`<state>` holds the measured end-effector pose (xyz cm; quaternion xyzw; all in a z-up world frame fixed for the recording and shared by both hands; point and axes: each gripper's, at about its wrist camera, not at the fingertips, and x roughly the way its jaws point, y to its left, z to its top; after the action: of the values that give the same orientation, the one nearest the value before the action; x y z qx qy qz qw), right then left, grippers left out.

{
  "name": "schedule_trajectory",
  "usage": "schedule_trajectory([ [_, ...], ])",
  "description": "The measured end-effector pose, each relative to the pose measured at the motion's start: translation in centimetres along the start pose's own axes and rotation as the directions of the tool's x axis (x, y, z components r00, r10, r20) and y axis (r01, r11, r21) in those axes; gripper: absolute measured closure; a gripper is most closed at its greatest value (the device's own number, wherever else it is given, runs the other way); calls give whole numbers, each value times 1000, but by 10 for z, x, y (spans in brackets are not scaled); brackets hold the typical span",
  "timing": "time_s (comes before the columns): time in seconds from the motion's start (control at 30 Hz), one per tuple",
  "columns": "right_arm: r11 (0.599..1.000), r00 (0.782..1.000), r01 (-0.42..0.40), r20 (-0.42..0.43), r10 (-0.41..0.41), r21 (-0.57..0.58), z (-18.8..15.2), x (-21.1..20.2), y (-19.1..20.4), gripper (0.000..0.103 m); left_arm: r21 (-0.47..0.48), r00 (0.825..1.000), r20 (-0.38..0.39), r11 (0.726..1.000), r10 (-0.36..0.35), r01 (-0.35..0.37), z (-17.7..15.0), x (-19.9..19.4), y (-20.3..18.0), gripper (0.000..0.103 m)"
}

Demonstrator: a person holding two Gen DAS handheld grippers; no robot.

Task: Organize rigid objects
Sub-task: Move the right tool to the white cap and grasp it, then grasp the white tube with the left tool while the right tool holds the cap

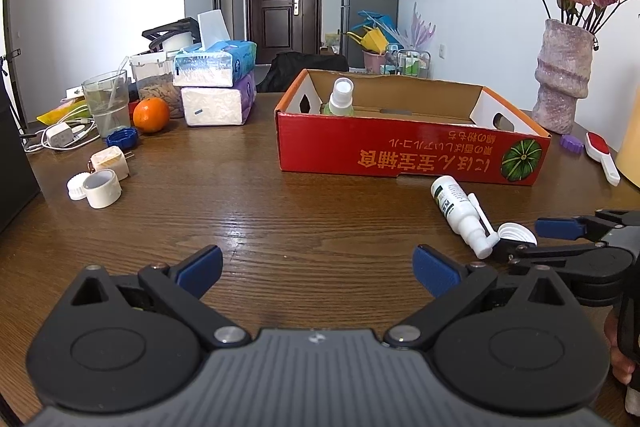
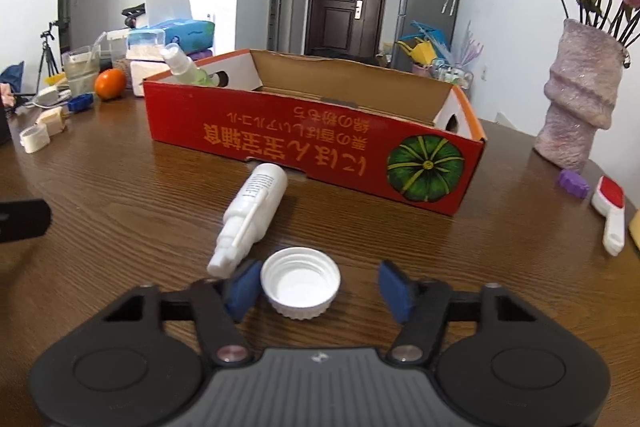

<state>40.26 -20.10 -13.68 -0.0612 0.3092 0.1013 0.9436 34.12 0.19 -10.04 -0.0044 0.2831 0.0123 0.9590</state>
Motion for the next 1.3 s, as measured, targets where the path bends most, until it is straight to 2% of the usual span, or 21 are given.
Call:
schedule_trajectory([
  [0.1,1000,1000,-20,3,20,4,0,-2,0,63,0,1000,-4,1000,0,0,0,1,0,0],
  [0.33,1000,999,-9,38,9,10,-1,-7,0,64,2,1000,-12,1000,1,-1,-2,3,-2,0],
  [0.6,997,995,11,100,-19,80,0,-19,-16,64,-1,999,-38,1000,-6,6,0,9,-11,0],
  [0.97,982,984,34,167,-66,186,0,-38,-59,64,75,999,-44,997,-8,11,20,20,-70,0],
  [1.3,962,978,43,187,-96,271,-6,-45,-112,64,93,998,-63,996,-3,8,34,49,-119,0],
])
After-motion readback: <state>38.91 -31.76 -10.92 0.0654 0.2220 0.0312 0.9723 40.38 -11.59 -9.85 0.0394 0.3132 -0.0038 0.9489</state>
